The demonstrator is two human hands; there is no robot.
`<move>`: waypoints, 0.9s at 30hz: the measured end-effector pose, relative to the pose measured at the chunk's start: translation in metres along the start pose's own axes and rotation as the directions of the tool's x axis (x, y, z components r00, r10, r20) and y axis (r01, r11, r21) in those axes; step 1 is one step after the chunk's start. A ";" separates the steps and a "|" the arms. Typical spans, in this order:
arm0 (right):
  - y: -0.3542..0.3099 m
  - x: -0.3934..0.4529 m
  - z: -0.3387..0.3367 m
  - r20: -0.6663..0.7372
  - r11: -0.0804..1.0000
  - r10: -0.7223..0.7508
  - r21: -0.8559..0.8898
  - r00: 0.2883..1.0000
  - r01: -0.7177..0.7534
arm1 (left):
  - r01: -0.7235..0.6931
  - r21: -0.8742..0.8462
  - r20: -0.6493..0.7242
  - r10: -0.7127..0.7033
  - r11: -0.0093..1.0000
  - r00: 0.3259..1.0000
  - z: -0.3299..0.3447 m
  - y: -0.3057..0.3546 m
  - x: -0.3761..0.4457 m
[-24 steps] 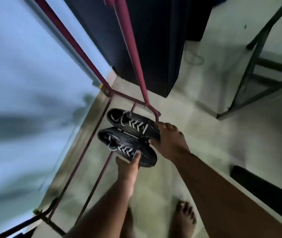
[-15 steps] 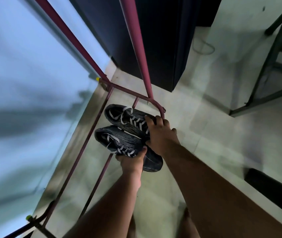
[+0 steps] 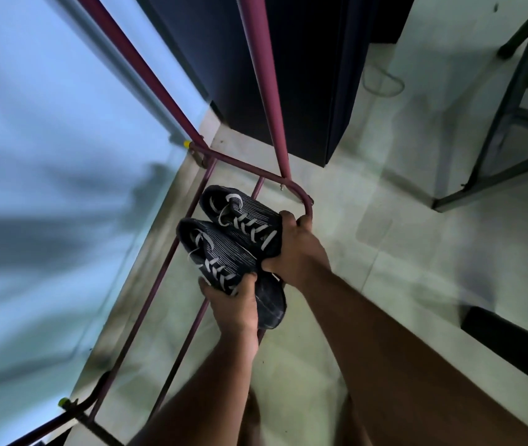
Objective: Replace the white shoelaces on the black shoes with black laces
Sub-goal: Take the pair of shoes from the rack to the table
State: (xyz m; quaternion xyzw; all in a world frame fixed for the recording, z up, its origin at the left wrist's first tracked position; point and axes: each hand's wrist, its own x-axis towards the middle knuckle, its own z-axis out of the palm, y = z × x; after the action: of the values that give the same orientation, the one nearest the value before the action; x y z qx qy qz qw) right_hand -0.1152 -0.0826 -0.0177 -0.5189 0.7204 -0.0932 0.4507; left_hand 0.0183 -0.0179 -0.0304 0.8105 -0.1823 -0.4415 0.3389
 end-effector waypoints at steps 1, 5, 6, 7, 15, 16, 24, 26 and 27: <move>-0.004 -0.009 -0.002 -0.023 0.999 0.024 0.030 0.999 -0.023 | -0.030 0.018 0.001 0.029 0.999 1.000 -0.005 0.005 -0.006; -0.008 -0.053 -0.025 -0.067 0.974 0.147 0.183 0.987 -0.132 | -0.146 0.090 0.068 0.140 0.985 0.988 -0.024 0.032 -0.042; -0.008 -0.068 -0.036 -0.078 0.964 0.174 0.218 0.982 -0.153 | -0.161 0.091 0.099 0.152 0.983 0.984 -0.027 0.039 -0.056; -0.007 -0.082 -0.046 -0.086 0.953 0.199 0.247 0.976 -0.173 | -0.172 0.094 0.127 0.160 0.981 0.979 -0.030 0.045 -0.069; -0.039 -0.238 -0.178 -0.074 0.824 0.393 0.469 0.916 -0.316 | -0.184 0.146 0.375 0.118 0.972 0.920 -0.071 0.145 -0.212; -0.049 -0.261 -0.195 -0.072 0.821 0.392 0.477 0.917 -0.313 | -0.186 0.151 0.386 0.116 0.971 0.915 -0.080 0.161 -0.237; -0.116 -0.404 -0.313 -0.156 0.795 0.371 0.563 0.915 -0.226 | -0.294 0.171 0.446 0.192 0.940 0.874 -0.135 0.287 -0.396; -0.125 -0.428 -0.340 -0.188 0.785 0.369 0.587 0.910 -0.198 | -0.328 0.169 0.460 0.220 0.929 0.860 -0.139 0.311 -0.425; -0.128 -0.437 -0.349 -0.200 0.781 0.368 0.597 0.908 -0.185 | -0.339 0.168 0.469 0.227 0.926 0.854 -0.140 0.320 -0.436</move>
State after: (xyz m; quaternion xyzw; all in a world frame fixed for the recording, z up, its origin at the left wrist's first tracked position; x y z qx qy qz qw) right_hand -0.2665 0.1077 0.5023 -0.2284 0.7897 -0.3133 0.4754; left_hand -0.0998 0.0703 0.5080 0.6887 -0.4254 -0.5323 0.2478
